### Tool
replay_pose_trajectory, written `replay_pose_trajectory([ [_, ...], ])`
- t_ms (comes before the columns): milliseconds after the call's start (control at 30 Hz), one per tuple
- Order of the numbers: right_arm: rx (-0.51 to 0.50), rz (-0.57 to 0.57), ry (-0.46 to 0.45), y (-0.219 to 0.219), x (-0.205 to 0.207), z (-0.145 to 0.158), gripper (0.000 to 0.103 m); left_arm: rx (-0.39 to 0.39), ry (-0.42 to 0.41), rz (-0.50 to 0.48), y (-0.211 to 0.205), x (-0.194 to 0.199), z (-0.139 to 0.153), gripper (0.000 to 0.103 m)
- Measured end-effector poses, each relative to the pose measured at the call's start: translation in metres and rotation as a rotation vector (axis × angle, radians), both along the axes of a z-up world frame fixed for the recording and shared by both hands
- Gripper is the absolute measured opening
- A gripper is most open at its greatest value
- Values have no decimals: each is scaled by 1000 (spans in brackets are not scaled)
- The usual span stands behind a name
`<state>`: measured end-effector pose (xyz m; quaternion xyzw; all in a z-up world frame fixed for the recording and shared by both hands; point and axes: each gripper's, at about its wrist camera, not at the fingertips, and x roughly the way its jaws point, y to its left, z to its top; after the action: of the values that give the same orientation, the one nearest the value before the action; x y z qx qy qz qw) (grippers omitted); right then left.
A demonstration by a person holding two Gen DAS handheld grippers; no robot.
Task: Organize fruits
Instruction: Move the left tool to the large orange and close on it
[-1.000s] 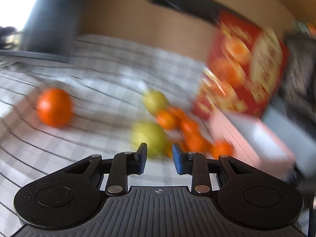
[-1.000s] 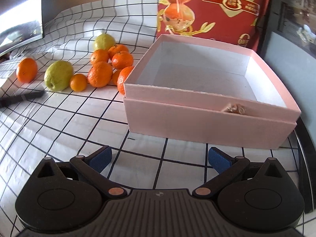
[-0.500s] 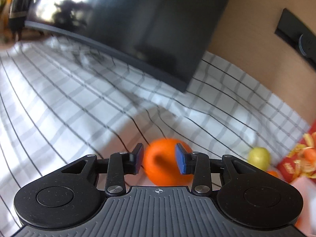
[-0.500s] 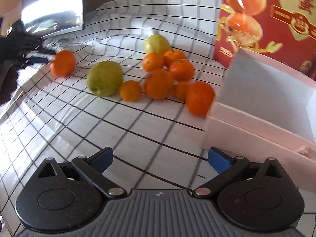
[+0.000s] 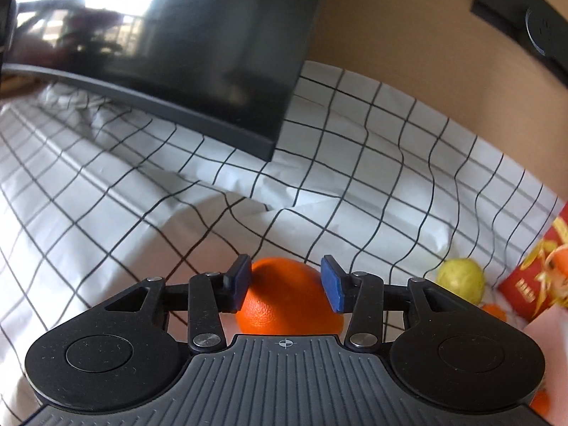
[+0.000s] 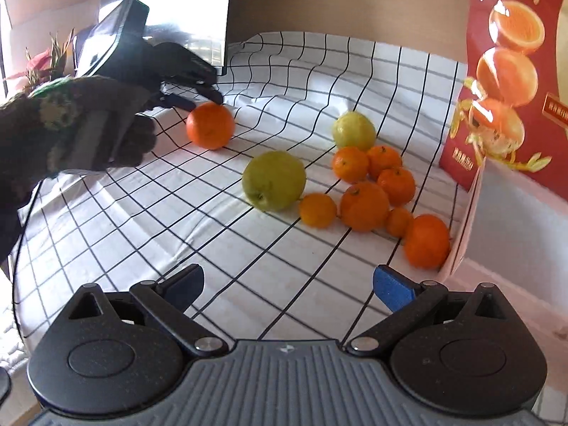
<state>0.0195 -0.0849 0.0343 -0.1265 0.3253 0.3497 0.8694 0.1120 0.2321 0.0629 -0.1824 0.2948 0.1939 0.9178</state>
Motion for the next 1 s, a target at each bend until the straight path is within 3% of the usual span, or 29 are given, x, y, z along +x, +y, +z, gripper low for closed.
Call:
replay_pose_trajectory([
  [100, 5, 5, 4, -4, -2, -4, 102, 24, 24, -4, -4, 6, 1, 48],
  [267, 4, 21, -12, -5, -9, -7, 102, -13, 62, 39, -3, 12, 5, 48],
  [467, 7, 28, -43, -15, -16, -6, 102, -108, 84, -54, 3, 1, 14, 56],
  [533, 7, 19, -48, -17, -15, -5, 102, -51, 118, -67, 0, 2, 11, 56],
  [600, 10, 16, -43, -18, -14, -5, 102, 32, 149, -55, -6, 5, 8, 64],
  [667, 7, 16, -54, -18, -15, -4, 102, -47, 151, -71, 2, 7, 3, 66],
  [1000, -7, 31, -71, -14, -15, -3, 102, -207, 67, -39, 34, 1, -7, 66],
])
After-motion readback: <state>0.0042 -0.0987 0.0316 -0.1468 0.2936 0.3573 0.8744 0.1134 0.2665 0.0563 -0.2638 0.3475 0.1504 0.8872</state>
